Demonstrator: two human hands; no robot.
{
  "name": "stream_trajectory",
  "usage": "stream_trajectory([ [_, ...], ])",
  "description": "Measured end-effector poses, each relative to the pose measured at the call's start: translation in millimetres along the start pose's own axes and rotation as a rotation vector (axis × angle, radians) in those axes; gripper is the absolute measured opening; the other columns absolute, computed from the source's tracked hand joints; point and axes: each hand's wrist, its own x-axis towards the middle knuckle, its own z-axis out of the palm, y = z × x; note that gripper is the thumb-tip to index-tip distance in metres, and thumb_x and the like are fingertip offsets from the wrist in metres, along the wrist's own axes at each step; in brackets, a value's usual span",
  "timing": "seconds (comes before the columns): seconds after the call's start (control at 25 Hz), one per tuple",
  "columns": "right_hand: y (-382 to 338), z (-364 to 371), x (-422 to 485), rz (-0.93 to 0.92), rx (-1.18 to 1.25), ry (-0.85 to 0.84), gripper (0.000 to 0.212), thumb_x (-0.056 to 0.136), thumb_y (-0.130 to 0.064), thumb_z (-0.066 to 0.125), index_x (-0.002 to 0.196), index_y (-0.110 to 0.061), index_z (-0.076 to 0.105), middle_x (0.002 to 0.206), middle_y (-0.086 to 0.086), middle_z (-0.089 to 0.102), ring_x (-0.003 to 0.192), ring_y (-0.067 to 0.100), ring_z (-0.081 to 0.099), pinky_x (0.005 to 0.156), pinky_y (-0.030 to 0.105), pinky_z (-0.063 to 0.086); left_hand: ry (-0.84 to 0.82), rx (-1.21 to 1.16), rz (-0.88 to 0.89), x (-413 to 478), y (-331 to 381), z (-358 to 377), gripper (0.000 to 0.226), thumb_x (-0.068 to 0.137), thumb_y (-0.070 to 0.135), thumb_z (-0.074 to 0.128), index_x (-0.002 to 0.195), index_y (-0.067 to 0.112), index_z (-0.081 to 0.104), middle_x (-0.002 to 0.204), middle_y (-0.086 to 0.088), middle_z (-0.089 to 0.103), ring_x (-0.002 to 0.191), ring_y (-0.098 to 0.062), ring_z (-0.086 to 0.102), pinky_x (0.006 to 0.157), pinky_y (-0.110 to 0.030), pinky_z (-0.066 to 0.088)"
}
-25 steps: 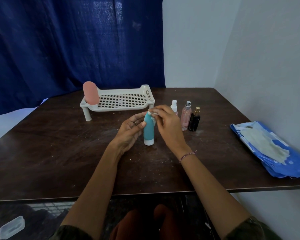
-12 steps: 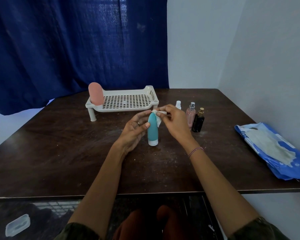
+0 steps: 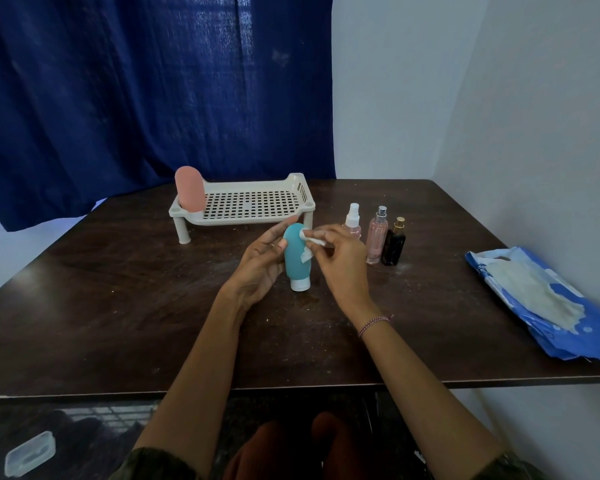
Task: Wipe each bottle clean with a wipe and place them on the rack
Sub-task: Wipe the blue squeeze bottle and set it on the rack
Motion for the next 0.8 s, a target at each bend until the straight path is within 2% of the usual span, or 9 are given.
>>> stream_trajectory([
  [0.12, -1, 1, 2, -0.023, -0.022, -0.002, 0.020, 0.082, -0.005, 0.068, 0.101, -0.005, 0.070, 0.098, 0.002, 0.066, 0.080, -0.008, 0.052, 0.074, -0.001, 0.041, 0.003, -0.007, -0.009, 0, 0, 0, 0.043, 0.087, 0.014, 0.051, 0.129, 0.021, 0.053, 0.133, -0.004, 0.056, 0.120, -0.019, 0.055, 0.096, -0.036, 0.050],
  [0.28, -1, 2, 9, -0.031, -0.046, -0.008, 0.020, 0.084, -0.005, 0.066, 0.104, -0.006, 0.069, 0.102, 0.003, 0.066, 0.088, -0.002, 0.054, 0.077, 0.001, 0.042, 0.008, -0.011, 0.003, 0, 1, 0, 0.041, 0.087, 0.015, 0.052, 0.127, 0.022, 0.055, 0.136, -0.005, 0.053, 0.119, -0.017, 0.055, 0.090, -0.031, 0.052],
  [0.4, 2, 3, 1, -0.054, -0.049, -0.016, 0.020, 0.082, -0.003, 0.067, 0.102, -0.005, 0.070, 0.099, 0.002, 0.065, 0.083, -0.006, 0.053, 0.077, 0.000, 0.042, 0.025, -0.012, 0.023, -1, 1, 0, 0.041, 0.087, 0.016, 0.051, 0.127, 0.020, 0.055, 0.137, -0.007, 0.053, 0.118, -0.018, 0.056, 0.090, -0.032, 0.053],
  [0.52, 6, 2, -8, -0.048, -0.057, -0.044, 0.022, 0.080, -0.001, 0.068, 0.101, -0.005, 0.070, 0.099, 0.004, 0.066, 0.086, -0.002, 0.055, 0.080, 0.001, 0.043, 0.053, -0.013, 0.020, 0, 2, 0, 0.038, 0.087, 0.018, 0.052, 0.125, 0.022, 0.057, 0.134, -0.006, 0.056, 0.118, -0.019, 0.057, 0.089, -0.032, 0.053],
  [0.8, 0, -7, 5, -0.137, -0.166, -0.144, 0.018, 0.081, -0.001, 0.067, 0.098, -0.003, 0.070, 0.097, 0.007, 0.067, 0.086, 0.001, 0.055, 0.079, -0.002, 0.039, 0.097, 0.091, 0.055, 3, -1, 2, 0.033, 0.098, 0.013, 0.039, 0.128, 0.019, 0.050, 0.131, -0.006, 0.054, 0.113, -0.016, 0.056, 0.087, -0.031, 0.052],
])
